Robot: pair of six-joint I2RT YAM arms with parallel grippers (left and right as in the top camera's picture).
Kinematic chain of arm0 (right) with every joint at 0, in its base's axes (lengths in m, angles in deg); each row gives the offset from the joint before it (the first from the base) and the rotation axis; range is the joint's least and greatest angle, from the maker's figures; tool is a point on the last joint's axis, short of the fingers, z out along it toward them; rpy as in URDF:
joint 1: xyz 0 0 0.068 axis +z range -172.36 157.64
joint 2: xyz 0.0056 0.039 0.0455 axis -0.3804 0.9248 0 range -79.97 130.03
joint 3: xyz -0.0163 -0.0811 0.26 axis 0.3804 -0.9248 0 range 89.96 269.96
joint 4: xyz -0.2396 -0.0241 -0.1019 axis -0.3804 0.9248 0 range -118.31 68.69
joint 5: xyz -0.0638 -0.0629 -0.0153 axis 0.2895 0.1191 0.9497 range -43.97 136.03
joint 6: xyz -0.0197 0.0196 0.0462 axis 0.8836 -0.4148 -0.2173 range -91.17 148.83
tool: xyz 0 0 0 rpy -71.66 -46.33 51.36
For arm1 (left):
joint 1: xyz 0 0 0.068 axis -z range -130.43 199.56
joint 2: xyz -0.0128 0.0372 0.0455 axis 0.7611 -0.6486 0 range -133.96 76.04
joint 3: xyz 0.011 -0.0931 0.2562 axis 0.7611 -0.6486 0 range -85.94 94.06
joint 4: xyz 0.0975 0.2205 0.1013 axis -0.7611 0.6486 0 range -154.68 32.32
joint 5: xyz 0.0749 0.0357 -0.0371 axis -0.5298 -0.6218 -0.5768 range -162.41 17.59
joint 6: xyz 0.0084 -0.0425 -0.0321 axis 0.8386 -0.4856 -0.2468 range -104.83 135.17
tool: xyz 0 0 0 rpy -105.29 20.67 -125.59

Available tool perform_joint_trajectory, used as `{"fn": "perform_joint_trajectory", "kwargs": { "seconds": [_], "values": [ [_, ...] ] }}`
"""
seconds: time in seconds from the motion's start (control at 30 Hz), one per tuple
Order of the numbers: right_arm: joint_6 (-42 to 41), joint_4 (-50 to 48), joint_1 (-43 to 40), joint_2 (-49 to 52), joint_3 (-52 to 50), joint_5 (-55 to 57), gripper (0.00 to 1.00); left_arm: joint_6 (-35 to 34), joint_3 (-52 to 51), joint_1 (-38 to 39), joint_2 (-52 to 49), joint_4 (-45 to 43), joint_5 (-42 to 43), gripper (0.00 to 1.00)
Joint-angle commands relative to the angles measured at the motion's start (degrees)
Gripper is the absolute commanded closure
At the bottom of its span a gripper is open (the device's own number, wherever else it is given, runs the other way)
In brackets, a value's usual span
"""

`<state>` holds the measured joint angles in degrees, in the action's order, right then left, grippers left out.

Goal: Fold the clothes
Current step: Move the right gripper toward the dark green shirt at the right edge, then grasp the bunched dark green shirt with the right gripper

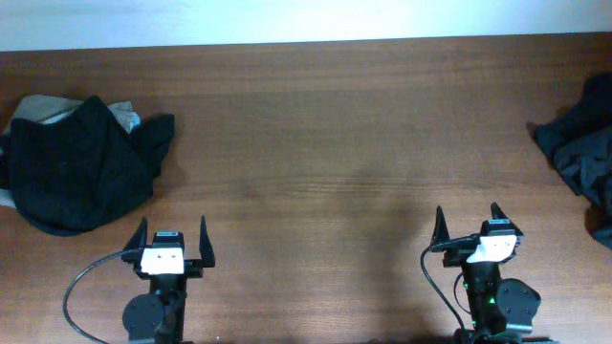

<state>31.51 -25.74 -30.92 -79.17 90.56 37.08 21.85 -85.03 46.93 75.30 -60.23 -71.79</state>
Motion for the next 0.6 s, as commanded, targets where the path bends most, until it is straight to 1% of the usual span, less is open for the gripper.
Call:
{"fn": "perform_joint_trajectory", "kwargs": {
  "seconds": [0.0, 0.07, 0.17, 0.23, 0.27, 0.3, 0.37, 0.47, 0.53, 0.57],
  "values": [
    [-2.38, 0.55, 0.31, 0.55, 3.30, 4.26, 0.01, -2.67, 0.50, -0.02, 0.09, -0.15, -0.11, 0.01],
    [-3.48, 2.49, 0.31, 3.13, 6.08, 6.25, 0.01, -5.51, 3.15, -0.02, -1.66, 1.60, -0.68, 0.01],
    [-3.61, 3.32, 0.28, 14.01, 12.68, 6.84, 0.01, -5.84, 9.31, -0.02, -7.39, 5.07, -0.66, 0.01],
    [-3.61, 4.63, 0.28, 24.26, 18.73, 6.86, 0.01, -5.81, 14.49, -0.02, -13.92, 7.26, -0.68, 0.01],
    [-3.61, 5.38, 0.28, 27.78, 20.94, 6.86, 0.01, -5.81, 16.06, -0.02, -16.15, 7.82, -0.68, 0.01],
    [-3.61, 7.67, 0.28, 36.83, 27.04, 6.84, 0.01, -5.84, 19.52, -0.02, -21.42, 8.50, -0.66, 0.01],
    [-3.58, 10.32, 0.28, 45.40, 33.03, 6.84, 0.01, -5.81, 22.99, -0.02, -26.99, 8.72, -0.66, 0.01],
    [-3.58, 16.13, 0.24, 63.12, 46.36, 6.62, 0.01, -5.84, 29.90, -0.02, -37.90, 11.96, -0.42, 0.01],
    [-3.58, 17.66, 0.24, 72.02, 52.83, 6.67, 0.01, -5.84, 34.29, -0.02, -44.46, 16.24, -0.37, 0.01],
    [-3.48, 17.38, 0.24, 74.16, 54.10, 6.80, 0.01, -5.81, 35.67, -0.02, -46.62, 17.25, 0.20, 0.01]
  ]
}}
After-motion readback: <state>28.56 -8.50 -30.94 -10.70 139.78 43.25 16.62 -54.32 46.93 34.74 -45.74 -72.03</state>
